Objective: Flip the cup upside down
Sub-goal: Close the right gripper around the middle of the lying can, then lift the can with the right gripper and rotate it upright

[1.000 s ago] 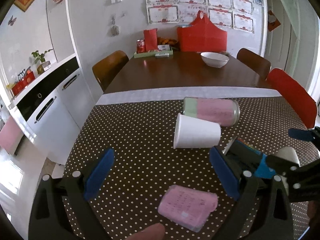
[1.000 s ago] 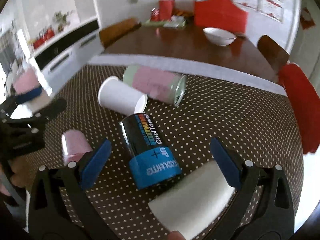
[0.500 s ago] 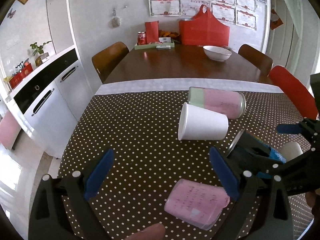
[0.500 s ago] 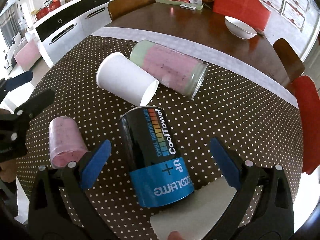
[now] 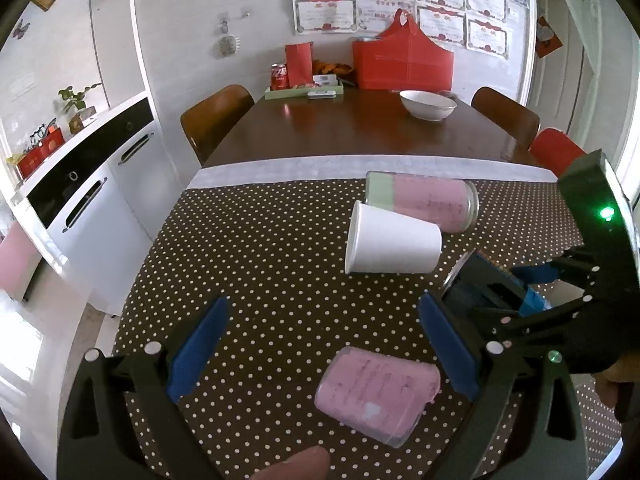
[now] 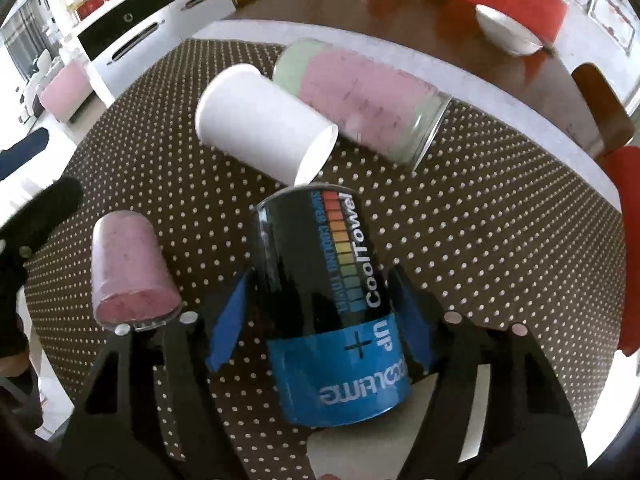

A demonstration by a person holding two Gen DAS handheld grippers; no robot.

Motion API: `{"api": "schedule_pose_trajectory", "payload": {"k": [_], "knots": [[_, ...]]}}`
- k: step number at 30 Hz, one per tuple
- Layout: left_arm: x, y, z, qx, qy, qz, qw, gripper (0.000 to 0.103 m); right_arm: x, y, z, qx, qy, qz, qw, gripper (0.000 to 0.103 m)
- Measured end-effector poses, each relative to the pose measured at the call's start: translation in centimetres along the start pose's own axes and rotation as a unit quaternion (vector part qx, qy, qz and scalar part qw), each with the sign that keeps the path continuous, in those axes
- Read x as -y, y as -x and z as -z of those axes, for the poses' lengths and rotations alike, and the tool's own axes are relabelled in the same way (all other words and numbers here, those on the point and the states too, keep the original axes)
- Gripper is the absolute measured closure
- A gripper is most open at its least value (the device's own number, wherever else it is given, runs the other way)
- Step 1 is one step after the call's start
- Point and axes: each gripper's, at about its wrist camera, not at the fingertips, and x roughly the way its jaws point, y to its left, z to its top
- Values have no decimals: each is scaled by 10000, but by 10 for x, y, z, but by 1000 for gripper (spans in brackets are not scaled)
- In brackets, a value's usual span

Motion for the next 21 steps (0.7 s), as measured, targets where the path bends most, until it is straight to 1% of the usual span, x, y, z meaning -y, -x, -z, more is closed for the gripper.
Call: {"api": "schedule_pose_trajectory", "payload": {"k": [5, 9, 12, 17, 21], "knots": [[-3, 12, 2, 69, 35, -17, 10000, 8, 0, -2, -5, -179, -3, -53, 9998, 35], [-4, 24, 5, 130, 44, -1, 9999, 8, 2, -5, -5, -72, -106, -160, 9998, 36], [-4, 33, 6, 189, 35, -16, 9998, 8, 3, 9, 2, 237, -305, -333, 9987, 37], [-7, 44, 8, 241, 64, -55, 9997, 8, -1, 43, 11, 663, -463, -406, 9959, 37], [-5, 58, 11, 340, 61, -59, 9994, 8, -11, 67, 20, 892, -507, -457, 9937, 37]]}}
